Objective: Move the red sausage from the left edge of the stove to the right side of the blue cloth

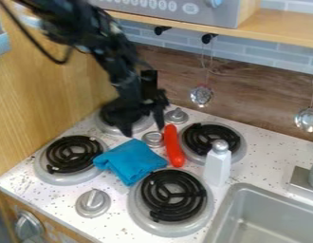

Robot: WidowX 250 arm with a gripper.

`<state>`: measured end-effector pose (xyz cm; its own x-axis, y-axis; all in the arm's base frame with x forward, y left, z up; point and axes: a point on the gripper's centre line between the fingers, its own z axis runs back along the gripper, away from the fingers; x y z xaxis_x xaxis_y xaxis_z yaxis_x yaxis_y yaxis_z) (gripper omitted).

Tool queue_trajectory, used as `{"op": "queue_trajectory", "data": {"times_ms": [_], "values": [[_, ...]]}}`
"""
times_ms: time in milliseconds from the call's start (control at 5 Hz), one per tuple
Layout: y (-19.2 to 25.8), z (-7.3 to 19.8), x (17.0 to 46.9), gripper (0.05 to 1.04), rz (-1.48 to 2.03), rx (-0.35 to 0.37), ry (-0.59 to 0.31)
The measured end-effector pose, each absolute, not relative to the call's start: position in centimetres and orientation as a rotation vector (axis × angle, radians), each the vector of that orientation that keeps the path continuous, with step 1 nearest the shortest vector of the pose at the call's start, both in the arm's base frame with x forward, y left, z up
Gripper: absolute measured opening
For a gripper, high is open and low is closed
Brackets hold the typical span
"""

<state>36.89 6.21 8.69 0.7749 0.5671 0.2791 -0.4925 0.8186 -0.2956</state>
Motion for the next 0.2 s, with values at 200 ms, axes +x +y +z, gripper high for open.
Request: {"op": "queue_trajectory", "data": {"times_ms": [200], "values": [[6.94,10.89,32.83,1.005,0.535,-0.229,-0.474]]}}
